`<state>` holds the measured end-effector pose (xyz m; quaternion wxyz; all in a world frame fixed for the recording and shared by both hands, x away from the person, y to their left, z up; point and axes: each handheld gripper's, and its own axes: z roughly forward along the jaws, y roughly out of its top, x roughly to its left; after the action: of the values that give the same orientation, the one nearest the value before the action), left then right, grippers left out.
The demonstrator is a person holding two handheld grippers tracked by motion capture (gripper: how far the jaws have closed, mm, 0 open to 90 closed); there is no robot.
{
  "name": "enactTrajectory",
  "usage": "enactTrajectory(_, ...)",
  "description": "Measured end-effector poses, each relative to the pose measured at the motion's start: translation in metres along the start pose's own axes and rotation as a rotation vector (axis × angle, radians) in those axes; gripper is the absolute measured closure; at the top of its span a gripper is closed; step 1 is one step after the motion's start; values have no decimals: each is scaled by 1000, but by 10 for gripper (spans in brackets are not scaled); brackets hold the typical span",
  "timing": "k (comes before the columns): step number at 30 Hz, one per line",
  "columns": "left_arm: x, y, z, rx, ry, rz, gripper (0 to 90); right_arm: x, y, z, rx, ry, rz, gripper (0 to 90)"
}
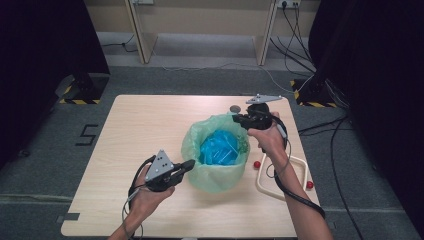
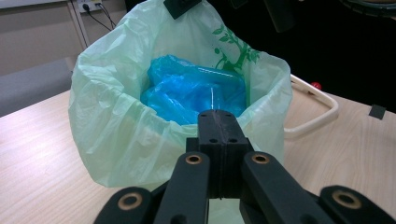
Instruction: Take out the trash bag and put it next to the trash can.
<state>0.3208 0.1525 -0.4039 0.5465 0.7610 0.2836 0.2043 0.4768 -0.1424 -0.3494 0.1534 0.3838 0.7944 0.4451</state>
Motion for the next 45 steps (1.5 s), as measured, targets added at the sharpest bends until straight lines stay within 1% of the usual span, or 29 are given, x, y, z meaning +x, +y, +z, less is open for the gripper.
enactTrajectory(2,1,2,-1,-8,0,-6,900,-1,2,-2,-11,8,4,900)
enactTrajectory(7,5,10,-6,-31,4,-6,900,1,8,-7,-35,28,15,900)
enactTrajectory(12,7,17,-11,-48,9,-2,900,6,18,-14,-61,39,6,900)
enactTrajectory(17,12,23,-17,-66,13,-10,900,11,30,-19,-79,42,-11,900)
enactTrajectory(24,18,29,-23,-66,25,-10,900,17,43,-21,-94,55,-15,900)
enactTrajectory(25,19,30,-24,-64,25,-8,900,18,45,-21,-94,61,-15,900)
enactTrajectory(27,21,31,-25,-64,19,-17,900,20,48,-21,-100,69,-14,900)
enactTrajectory(29,22,32,-27,-61,25,-13,900,21,51,-20,-105,79,-8,900)
enactTrajectory(35,29,38,-36,-72,46,-12,900,28,65,-20,-120,91,-14,900)
enactTrajectory(38,32,42,-40,-72,61,-1,900,31,73,-20,-129,99,-17,900)
enactTrajectory(45,37,50,-50,-70,79,14,900,40,89,-16,-125,112,-19,900)
